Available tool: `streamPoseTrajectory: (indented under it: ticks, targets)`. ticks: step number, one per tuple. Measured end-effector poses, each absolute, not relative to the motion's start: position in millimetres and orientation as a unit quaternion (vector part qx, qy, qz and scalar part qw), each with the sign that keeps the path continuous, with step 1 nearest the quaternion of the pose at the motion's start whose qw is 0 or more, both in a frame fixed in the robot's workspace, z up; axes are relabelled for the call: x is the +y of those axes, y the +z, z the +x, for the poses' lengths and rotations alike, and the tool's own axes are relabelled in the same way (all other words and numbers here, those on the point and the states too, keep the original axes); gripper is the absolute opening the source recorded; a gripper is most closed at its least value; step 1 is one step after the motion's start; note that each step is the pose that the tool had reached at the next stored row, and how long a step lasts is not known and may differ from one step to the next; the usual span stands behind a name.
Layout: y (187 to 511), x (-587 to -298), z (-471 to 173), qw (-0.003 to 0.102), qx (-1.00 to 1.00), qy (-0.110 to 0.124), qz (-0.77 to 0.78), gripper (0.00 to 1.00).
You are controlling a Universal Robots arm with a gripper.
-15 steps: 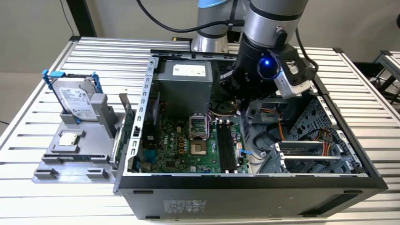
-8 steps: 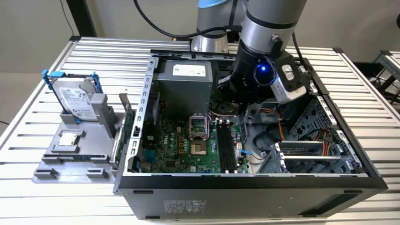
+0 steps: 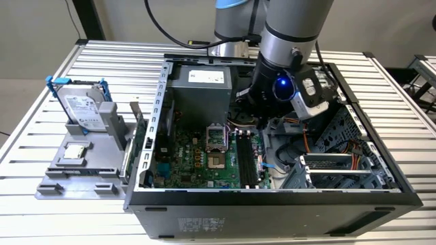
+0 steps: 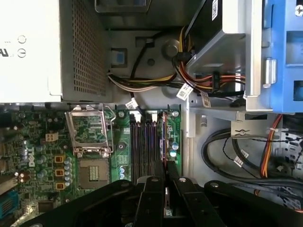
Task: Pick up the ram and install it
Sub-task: 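Insert the ram into the slot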
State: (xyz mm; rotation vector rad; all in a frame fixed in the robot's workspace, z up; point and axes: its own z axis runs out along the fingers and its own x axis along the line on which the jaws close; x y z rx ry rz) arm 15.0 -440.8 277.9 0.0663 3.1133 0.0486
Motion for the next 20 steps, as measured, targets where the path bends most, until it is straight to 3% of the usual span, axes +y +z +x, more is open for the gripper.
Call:
streamPoseTrajectory:
  ticks: [20]
  targets:
    - [247.5, -446.9, 15.0, 0.011, 1.0, 0.016, 0.017, 0.0]
